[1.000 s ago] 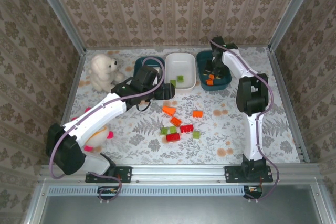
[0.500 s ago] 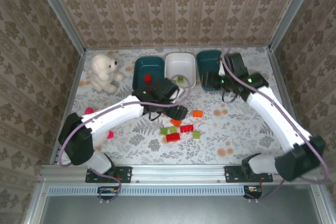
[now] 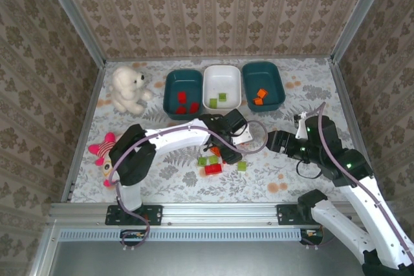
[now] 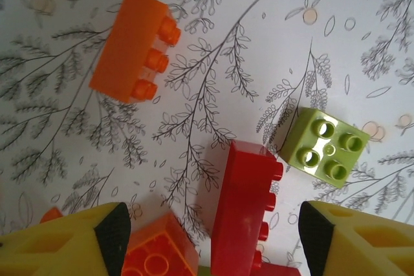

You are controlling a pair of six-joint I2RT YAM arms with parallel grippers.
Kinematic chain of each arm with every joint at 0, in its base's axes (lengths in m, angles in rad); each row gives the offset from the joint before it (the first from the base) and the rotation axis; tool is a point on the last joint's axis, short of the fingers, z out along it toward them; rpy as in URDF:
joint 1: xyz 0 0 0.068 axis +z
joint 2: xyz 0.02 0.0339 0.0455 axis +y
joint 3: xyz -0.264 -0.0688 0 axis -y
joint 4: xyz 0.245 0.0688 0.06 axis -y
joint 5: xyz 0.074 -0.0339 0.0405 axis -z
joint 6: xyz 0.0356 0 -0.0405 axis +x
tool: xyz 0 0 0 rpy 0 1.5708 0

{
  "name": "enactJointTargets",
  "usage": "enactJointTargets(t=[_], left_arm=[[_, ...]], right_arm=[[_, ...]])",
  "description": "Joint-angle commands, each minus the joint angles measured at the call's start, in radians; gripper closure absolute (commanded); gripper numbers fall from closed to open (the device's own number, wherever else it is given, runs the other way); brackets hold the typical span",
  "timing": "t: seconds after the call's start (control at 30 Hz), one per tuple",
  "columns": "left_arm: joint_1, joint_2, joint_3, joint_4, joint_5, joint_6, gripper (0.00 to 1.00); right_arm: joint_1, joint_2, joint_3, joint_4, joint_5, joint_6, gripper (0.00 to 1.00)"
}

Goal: Sort the legos into containers by color

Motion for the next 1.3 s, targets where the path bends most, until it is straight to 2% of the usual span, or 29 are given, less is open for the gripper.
enactJointTargets(t=[0.0,0.13,0.5,0.57,0.83,0.97,1.1,1.27], left_arm=[[-0.020,0.030,0.035,-0.043,0.005,0.102,0.30],[-0.036,0.067,0.041,-0.057,0.012,0.115,0.35],[-0.048,0.135,0.028,-0.027,-0.029,0.106,0.39],[-0.048,0.145,0.028,-0.021,-0.027,0.106,0.44],[-0.049,0.145,0.013,-0.012,-0.035,0.091,0.76],[-0.048,0.096,0.015,-0.001,-0.075,0.069,0.81],[-0.016,0.013,0.065,-0.013,-0.101,-0.021,0.82],[0.102,-0.076,0.108,-0.023,-0.111,-0.143,0.82]], right_arm=[[0.003,-0.018,0.032,-0.076,-0.051,0.026,0.15],[0.003,-0.010,0.091,-0.113,-0.052,-0.001,0.12],[0.002,0.000,0.105,-0.121,-0.050,0.017,0.12],[0.001,0.002,0.102,-0.124,-0.050,0.016,0.12],[0.001,0.017,0.098,-0.113,-0.050,0.017,0.13],[0.001,0.027,0.104,-0.109,-0.047,0.012,0.13],[0.001,0.040,0.123,-0.109,-0.029,-0.001,0.14],[0.002,0.074,0.143,-0.078,-0.027,-0.016,0.15]])
